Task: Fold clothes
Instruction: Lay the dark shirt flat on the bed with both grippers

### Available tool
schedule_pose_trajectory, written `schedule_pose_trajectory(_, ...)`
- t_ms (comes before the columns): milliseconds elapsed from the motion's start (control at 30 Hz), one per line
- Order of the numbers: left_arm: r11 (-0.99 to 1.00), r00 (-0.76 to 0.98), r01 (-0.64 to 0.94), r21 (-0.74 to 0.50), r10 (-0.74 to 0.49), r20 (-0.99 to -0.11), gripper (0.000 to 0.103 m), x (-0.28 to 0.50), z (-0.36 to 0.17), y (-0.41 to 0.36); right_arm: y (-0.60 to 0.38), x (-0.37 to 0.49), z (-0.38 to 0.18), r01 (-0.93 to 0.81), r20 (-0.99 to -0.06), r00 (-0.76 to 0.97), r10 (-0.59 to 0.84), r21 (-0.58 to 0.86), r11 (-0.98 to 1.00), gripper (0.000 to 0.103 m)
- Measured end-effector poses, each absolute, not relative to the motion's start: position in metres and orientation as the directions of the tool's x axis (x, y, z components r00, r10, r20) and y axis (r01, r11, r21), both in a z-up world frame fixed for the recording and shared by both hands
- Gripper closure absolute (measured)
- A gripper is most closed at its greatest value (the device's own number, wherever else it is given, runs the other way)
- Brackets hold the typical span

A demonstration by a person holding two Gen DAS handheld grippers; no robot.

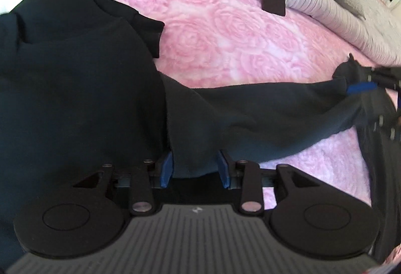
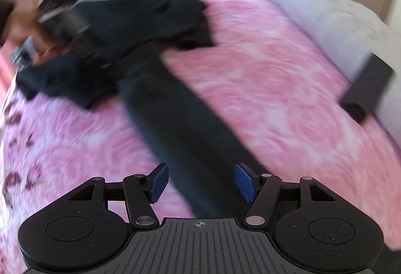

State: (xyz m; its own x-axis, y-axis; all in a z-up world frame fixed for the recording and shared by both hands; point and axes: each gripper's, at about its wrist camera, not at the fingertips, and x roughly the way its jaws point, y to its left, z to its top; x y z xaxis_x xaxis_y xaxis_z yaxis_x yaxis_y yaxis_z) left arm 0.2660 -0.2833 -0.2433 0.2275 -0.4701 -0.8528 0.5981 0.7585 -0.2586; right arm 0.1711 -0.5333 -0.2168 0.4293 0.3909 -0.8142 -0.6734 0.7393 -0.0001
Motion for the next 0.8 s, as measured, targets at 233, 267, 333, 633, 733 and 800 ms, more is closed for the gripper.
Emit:
schedule_pose_trajectory(233, 0.795, 0.235, 0.491, -0.357, -0.515, -0.824, 0.103, 0.273, -0.188, -0.252, -0.498, 0.169, -0.222, -0.654, -0.819, 0.426, 0.384, 0.014, 0.756, 0.041)
schedule_pose_trajectory(267, 0.8, 0.239, 0.481, -0.36, -0.514, -0.824, 0.103, 0.27, -0.181, -0.246, -0.497, 0.169, -0.22, -0.643, -0.816, 0.43, 0.386, 0.023, 0.765, 0.04)
schedule_pose_trajectory(333, 0.812, 0.243, 0.467, -0.351, -0.499, -0.832, 0.103, 0.263, -0.173, -0.24, -0.493, 0.164, -0.217, -0.625, -0.818, 0.438, 0.374, 0.022, 0.781, 0.041)
schedule_pose_trajectory(633, 0.844, 0.277, 0.494, -0.208, -0.38, -0.883, 0.095, 0.248, -0.222, -0.262, -0.504, 0.109, -0.207, -0.45, -0.863, 0.45, 0.231, 0.004, 0.893, 0.04)
schedule_pose_trajectory(733, 0.844, 0.294, 0.509, -0.168, -0.354, -0.888, 0.094, 0.239, -0.221, -0.266, -0.538, 0.082, -0.211, -0.286, -0.894, 0.423, 0.149, 0.024, 0.958, 0.04)
schedule_pose_trajectory(800, 0.837, 0.328, 0.534, -0.117, -0.333, -0.884, 0.092, 0.224, -0.211, -0.269, -0.567, 0.058, -0.213, -0.134, -0.911, 0.401, 0.099, 0.049, 0.99, 0.04)
